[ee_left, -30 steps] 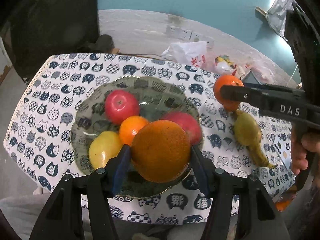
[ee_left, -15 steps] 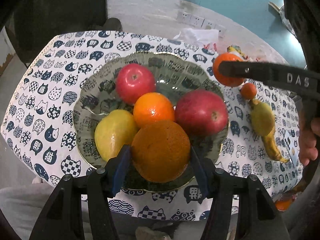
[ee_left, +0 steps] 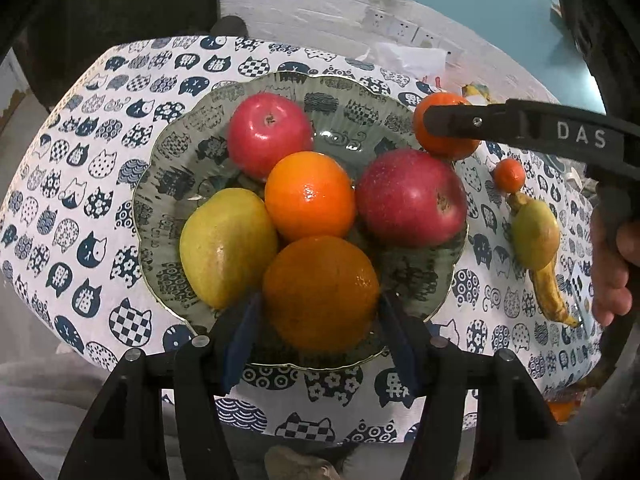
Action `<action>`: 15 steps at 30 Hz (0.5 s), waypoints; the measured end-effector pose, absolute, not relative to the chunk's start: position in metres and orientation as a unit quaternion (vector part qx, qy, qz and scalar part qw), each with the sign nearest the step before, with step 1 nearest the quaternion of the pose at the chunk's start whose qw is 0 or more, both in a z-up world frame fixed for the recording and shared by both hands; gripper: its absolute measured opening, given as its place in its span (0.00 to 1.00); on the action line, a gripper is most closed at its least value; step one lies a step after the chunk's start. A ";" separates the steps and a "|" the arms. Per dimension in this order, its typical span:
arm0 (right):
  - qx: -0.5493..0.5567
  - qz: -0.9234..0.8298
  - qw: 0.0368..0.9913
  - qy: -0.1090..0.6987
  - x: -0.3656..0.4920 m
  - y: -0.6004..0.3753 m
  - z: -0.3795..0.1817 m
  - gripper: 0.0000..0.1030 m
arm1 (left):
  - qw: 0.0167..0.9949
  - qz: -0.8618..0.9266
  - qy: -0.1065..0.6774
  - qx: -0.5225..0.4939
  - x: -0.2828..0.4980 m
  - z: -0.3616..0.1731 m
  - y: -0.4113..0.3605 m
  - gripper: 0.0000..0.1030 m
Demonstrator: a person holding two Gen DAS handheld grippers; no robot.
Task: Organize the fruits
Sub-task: 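Lower the tangerine onto the plate and open the right tool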
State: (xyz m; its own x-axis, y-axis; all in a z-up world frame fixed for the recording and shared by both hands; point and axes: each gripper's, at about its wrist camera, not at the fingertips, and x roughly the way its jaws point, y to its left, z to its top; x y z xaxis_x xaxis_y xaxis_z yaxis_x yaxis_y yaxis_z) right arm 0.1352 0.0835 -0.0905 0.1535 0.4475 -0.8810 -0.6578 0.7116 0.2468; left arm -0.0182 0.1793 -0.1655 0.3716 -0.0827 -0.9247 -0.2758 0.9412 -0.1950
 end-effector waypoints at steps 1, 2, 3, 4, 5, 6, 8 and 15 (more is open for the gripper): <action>-0.100 0.366 0.754 0.536 0.135 0.085 -0.091 0.47 | 0.811 0.060 0.558 -0.164 -0.018 -0.165 0.180 0.61; -0.102 0.366 0.754 0.535 0.136 0.086 -0.091 0.47 | 0.811 0.061 0.557 -0.167 -0.018 -0.163 0.182 0.61; -0.102 0.370 0.754 0.534 0.136 0.087 -0.090 0.47 | 0.813 0.063 0.553 -0.170 -0.018 -0.161 0.184 0.61; -0.101 0.372 0.753 0.533 0.135 0.089 -0.090 0.47 | 0.815 0.065 0.550 -0.172 -0.018 -0.159 0.186 0.63; -0.104 0.373 0.754 0.531 0.134 0.092 -0.089 0.47 | 0.816 0.068 0.547 -0.173 -0.018 -0.156 0.188 0.67; -0.107 0.375 0.754 0.529 0.133 0.095 -0.089 0.47 | 0.817 0.072 0.544 -0.174 -0.018 -0.154 0.190 0.68; -0.111 0.378 0.754 0.526 0.131 0.100 -0.089 0.47 | 0.822 0.081 0.536 -0.176 -0.017 -0.150 0.195 0.68; -0.127 0.378 0.759 0.514 0.124 0.112 -0.090 0.48 | 0.838 0.135 0.493 -0.192 -0.006 -0.135 0.229 0.75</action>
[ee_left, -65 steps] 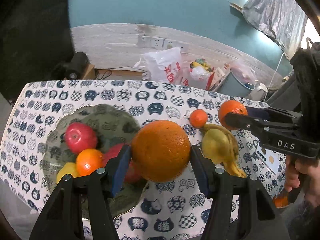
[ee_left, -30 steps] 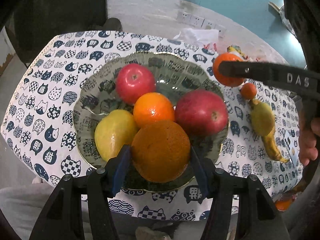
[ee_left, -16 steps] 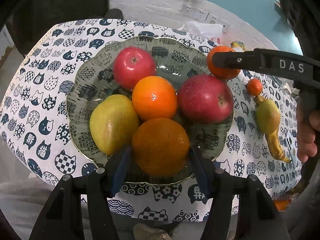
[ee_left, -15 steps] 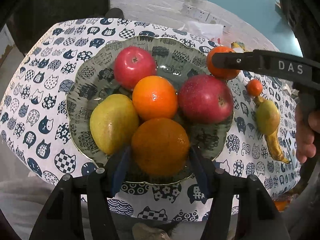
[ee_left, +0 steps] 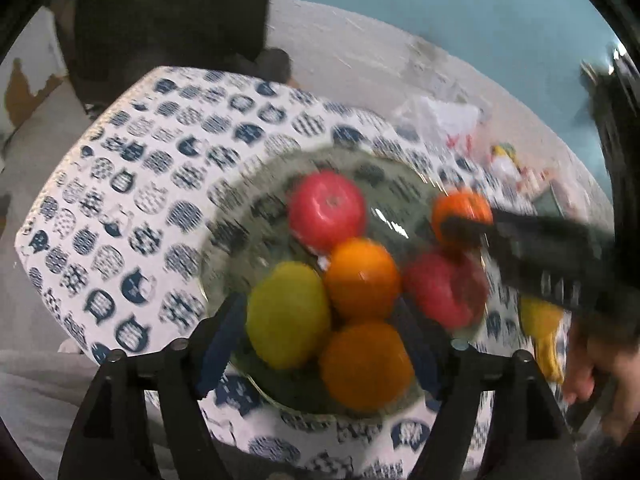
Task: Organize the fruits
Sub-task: 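Lower the tangerine onto the plate and open the right tool, then move the right tool to the yellow-green pear while the left tool moves to a tangerine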
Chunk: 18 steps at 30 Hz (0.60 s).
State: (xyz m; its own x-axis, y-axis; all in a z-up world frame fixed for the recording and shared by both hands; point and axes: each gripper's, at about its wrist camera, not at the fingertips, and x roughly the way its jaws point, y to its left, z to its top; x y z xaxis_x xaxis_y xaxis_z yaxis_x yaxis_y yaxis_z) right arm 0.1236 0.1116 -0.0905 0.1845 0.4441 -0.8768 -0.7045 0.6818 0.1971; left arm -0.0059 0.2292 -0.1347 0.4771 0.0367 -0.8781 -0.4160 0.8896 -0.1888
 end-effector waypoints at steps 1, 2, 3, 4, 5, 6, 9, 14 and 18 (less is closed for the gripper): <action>-0.130 0.378 0.760 0.513 0.123 0.113 -0.091 0.48 | 0.837 0.140 0.490 -0.198 -0.003 -0.134 0.235 0.75; -0.133 0.377 0.761 0.511 0.122 0.114 -0.091 0.48 | 0.836 0.144 0.488 -0.204 -0.001 -0.135 0.240 0.75; -0.133 0.377 0.761 0.510 0.122 0.115 -0.092 0.48 | 0.835 0.147 0.487 -0.209 0.001 -0.135 0.243 0.75; -0.132 0.377 0.762 0.510 0.122 0.116 -0.092 0.48 | 0.834 0.151 0.487 -0.213 0.002 -0.136 0.247 0.75; -0.133 0.377 0.761 0.511 0.122 0.116 -0.092 0.48 | 0.832 0.153 0.487 -0.217 0.003 -0.138 0.250 0.75; -0.133 0.377 0.761 0.511 0.122 0.118 -0.093 0.48 | 0.830 0.153 0.488 -0.221 0.005 -0.140 0.252 0.75; -0.126 0.382 0.747 0.529 0.124 0.122 -0.099 0.48 | 0.822 0.155 0.496 -0.233 0.009 -0.149 0.256 0.75; -0.148 0.381 0.742 0.532 0.116 0.129 -0.107 0.48 | 0.814 0.153 0.503 -0.245 0.014 -0.156 0.257 0.75; -0.148 0.380 0.737 0.540 0.115 0.127 -0.113 0.48 | 0.816 0.152 0.501 -0.244 0.016 -0.154 0.254 0.75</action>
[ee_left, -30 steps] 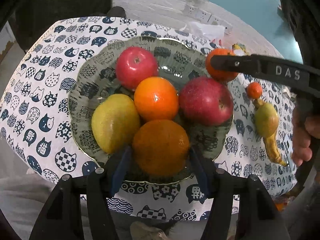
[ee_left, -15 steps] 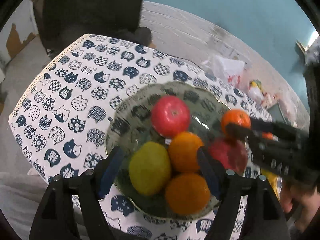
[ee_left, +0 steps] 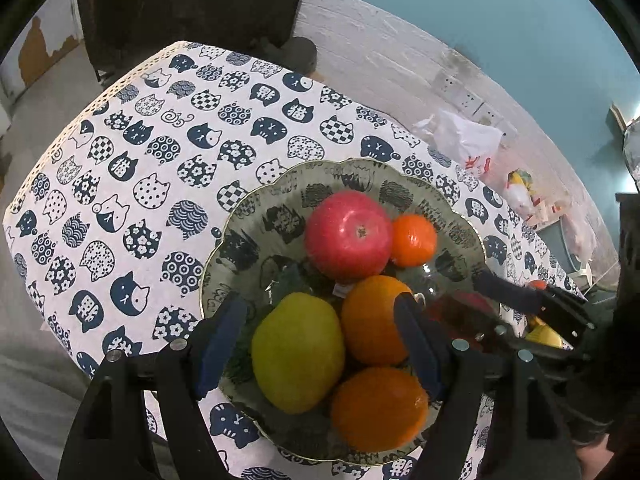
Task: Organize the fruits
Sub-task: 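Move the right tool to the yellow-green pear while the left tool moves to a tangerine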
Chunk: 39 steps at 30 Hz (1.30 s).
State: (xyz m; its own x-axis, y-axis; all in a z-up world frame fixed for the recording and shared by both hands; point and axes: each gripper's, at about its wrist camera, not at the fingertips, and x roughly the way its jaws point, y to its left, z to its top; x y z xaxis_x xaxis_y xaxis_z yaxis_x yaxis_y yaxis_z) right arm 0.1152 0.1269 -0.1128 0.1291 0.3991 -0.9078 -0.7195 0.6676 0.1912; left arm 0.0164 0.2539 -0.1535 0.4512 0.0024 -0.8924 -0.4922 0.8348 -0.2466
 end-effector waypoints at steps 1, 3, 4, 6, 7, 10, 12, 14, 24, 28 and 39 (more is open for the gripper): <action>-0.149 0.378 0.735 0.543 0.115 0.126 -0.115 0.49 | 0.816 0.151 0.502 -0.243 0.017 -0.153 0.253 0.75; -0.145 0.377 0.736 0.543 0.116 0.122 -0.118 0.49 | 0.816 0.151 0.503 -0.244 0.018 -0.153 0.252 0.75; -0.140 0.379 0.735 0.544 0.116 0.121 -0.119 0.49 | 0.815 0.150 0.503 -0.244 0.019 -0.153 0.251 0.75; -0.137 0.380 0.734 0.545 0.117 0.119 -0.118 0.49 | 0.815 0.148 0.504 -0.245 0.019 -0.153 0.250 0.75; -0.136 0.381 0.735 0.545 0.117 0.120 -0.117 0.49 | 0.815 0.147 0.504 -0.244 0.020 -0.152 0.249 0.75; -0.127 0.387 0.738 0.538 0.117 0.118 -0.112 0.49 | 0.817 0.147 0.500 -0.246 0.021 -0.150 0.248 0.75; -0.121 0.389 0.741 0.534 0.119 0.115 -0.107 0.49 | 0.817 0.147 0.497 -0.251 0.021 -0.146 0.248 0.75; -0.110 0.389 0.745 0.531 0.121 0.110 -0.101 0.54 | 0.819 0.147 0.494 -0.253 0.023 -0.143 0.248 0.75; -0.099 0.340 0.771 0.530 0.135 0.054 -0.083 0.56 | 0.828 0.119 0.489 -0.247 0.035 -0.128 0.220 0.75; -0.095 0.310 0.781 0.534 0.141 0.024 -0.081 0.60 | 0.834 0.098 0.493 -0.229 0.043 -0.123 0.198 0.75; -0.079 0.246 0.787 0.560 0.144 -0.058 -0.093 0.66 | 0.849 0.043 0.506 -0.146 0.062 -0.112 0.126 0.76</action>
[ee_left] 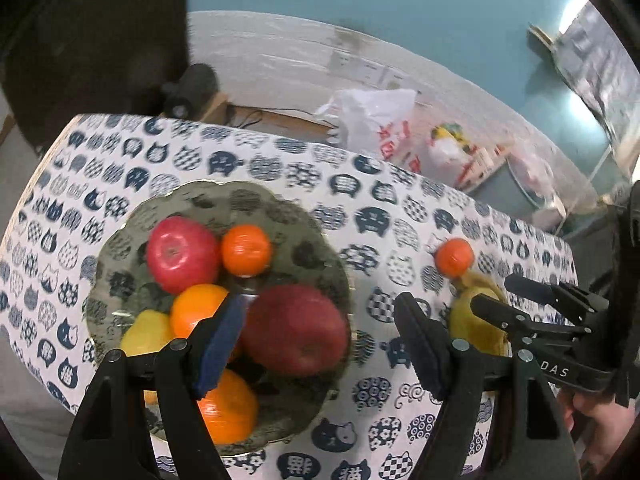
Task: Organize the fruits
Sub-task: 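Move the right tool to the yellow-green pear while the left tool moves to a tangerine, then grasp the yellow-green pear with the right tool while the left tool grasps the tangerine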
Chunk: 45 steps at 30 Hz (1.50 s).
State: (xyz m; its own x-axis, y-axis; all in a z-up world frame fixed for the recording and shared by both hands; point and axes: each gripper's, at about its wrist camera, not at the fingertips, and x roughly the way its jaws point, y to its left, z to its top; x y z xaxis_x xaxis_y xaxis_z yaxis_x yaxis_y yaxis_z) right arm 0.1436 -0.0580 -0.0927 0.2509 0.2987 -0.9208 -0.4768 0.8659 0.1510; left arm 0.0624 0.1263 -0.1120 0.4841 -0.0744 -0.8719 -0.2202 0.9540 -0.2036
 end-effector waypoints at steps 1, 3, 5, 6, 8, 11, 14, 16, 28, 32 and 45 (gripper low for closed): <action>-0.081 0.243 0.786 0.562 0.143 -0.062 -0.094 0.66 | 0.849 0.040 0.508 -0.138 0.064 -0.112 0.121 0.76; -0.083 0.237 0.785 0.566 0.141 -0.070 -0.097 0.66 | 0.852 0.035 0.509 -0.116 0.066 -0.111 0.108 0.76; -0.082 0.233 0.783 0.571 0.140 -0.078 -0.101 0.67 | 0.855 0.030 0.509 -0.091 0.068 -0.110 0.096 0.76; -0.082 0.232 0.782 0.573 0.139 -0.080 -0.103 0.67 | 0.856 0.026 0.511 -0.081 0.069 -0.110 0.091 0.76; -0.085 0.231 0.778 0.577 0.137 -0.084 -0.108 0.67 | 0.855 0.019 0.514 -0.066 0.070 -0.111 0.082 0.78; -0.091 0.233 0.774 0.582 0.134 -0.084 -0.117 0.67 | 0.850 0.014 0.523 -0.055 0.071 -0.117 0.073 0.78; -0.105 0.232 0.771 0.584 0.132 -0.083 -0.126 0.68 | 0.845 0.009 0.532 -0.053 0.072 -0.123 0.066 0.78; -0.113 0.229 0.771 0.583 0.132 -0.083 -0.130 0.69 | 0.844 0.008 0.534 -0.050 0.073 -0.125 0.063 0.78; -0.171 0.214 0.774 0.571 0.127 -0.072 -0.147 0.65 | 0.836 0.010 0.547 -0.047 0.080 -0.136 0.057 0.78; -0.166 0.226 0.774 0.568 0.127 -0.075 -0.145 0.64 | 0.833 0.011 0.550 -0.058 0.084 -0.137 0.058 0.78; -0.080 0.239 0.804 0.539 0.137 -0.117 -0.101 0.64 | 0.835 -0.004 0.543 -0.084 0.119 -0.130 0.037 0.78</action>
State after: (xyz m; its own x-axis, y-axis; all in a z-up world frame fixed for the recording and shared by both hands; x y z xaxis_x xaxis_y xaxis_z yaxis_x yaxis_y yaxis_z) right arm 0.1368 -0.1168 -0.1006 0.3048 0.2980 -0.9046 -0.4700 0.8732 0.1293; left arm 0.1186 0.0371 -0.1301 0.4098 -0.0975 -0.9070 -0.0853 0.9858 -0.1446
